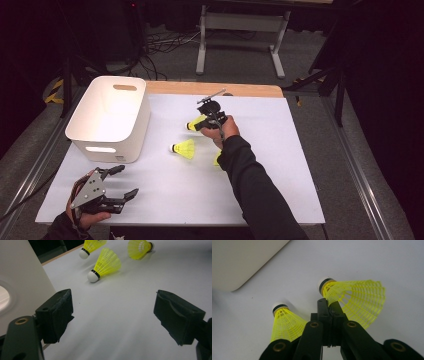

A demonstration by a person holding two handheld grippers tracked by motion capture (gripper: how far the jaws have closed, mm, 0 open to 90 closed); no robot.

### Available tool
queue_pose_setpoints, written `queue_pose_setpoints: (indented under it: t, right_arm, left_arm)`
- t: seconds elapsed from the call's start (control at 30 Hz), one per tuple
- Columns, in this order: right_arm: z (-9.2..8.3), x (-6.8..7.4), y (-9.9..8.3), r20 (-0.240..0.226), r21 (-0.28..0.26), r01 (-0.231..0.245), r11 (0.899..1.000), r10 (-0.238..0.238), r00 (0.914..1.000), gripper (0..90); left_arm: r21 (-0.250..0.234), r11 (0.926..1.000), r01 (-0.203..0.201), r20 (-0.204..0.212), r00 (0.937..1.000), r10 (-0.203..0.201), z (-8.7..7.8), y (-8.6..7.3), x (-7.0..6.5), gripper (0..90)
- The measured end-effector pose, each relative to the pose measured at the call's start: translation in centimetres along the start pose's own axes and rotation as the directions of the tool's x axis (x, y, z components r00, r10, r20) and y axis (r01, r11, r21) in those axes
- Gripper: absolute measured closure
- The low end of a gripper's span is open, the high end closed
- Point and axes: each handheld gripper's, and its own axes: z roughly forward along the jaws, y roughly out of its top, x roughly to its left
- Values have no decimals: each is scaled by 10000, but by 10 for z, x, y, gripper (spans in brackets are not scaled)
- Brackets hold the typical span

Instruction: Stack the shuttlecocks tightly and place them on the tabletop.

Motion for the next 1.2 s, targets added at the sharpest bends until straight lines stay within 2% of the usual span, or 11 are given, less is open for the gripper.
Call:
queue_pose_setpoints:
  t: [0.1,0.17,0.23,0.3,0.37,0.6,0.73,1.03,1.1,1.2]
  right_arm:
    - [-10,2,-4,493,-53,639,9979,-636,9968,899]
    - [-17,1,-9,391,-147,776,9969,-770,9963,900]
    - [-23,0,-16,339,-166,1088,9939,-1082,9935,900]
    - [-28,0,-20,139,-269,1178,9927,-1175,9930,900]
    - [-33,0,-25,-6,-362,1328,9905,-1329,9911,900]
    - [-38,3,-41,-566,-239,1575,9872,-1586,9857,900]
    - [-38,8,-46,-569,-134,1777,9840,-1782,9824,900]
    - [-42,5,-55,-403,-19,1743,9847,-1743,9839,900]
    - [-42,9,-56,-389,64,1894,9819,-1890,9812,900]
    - [-46,15,-58,-577,19,2105,9776,-2100,9760,899]
  left_arm:
    - [-59,10000,-6,-98,10000,5,0,0,0,162]
    - [48,10000,-44,-136,9999,44,-1,0,1,157]
    - [-70,10000,26,-164,9999,-27,0,-1,1,148]
    - [-32,10000,-60,-258,9996,59,0,0,2,144]
    - [-82,10000,16,-245,9997,-18,0,-1,2,136]
    - [-23,10000,85,-219,9997,-86,0,-1,2,130]
    - [-23,9999,114,-207,9997,-114,1,-1,3,129]
    - [-83,9997,208,-234,9995,-210,2,-1,4,129]
    - [37,9999,138,-191,9997,-138,1,-1,4,129]
    - [93,9994,329,73,9994,-330,7,-1,5,138]
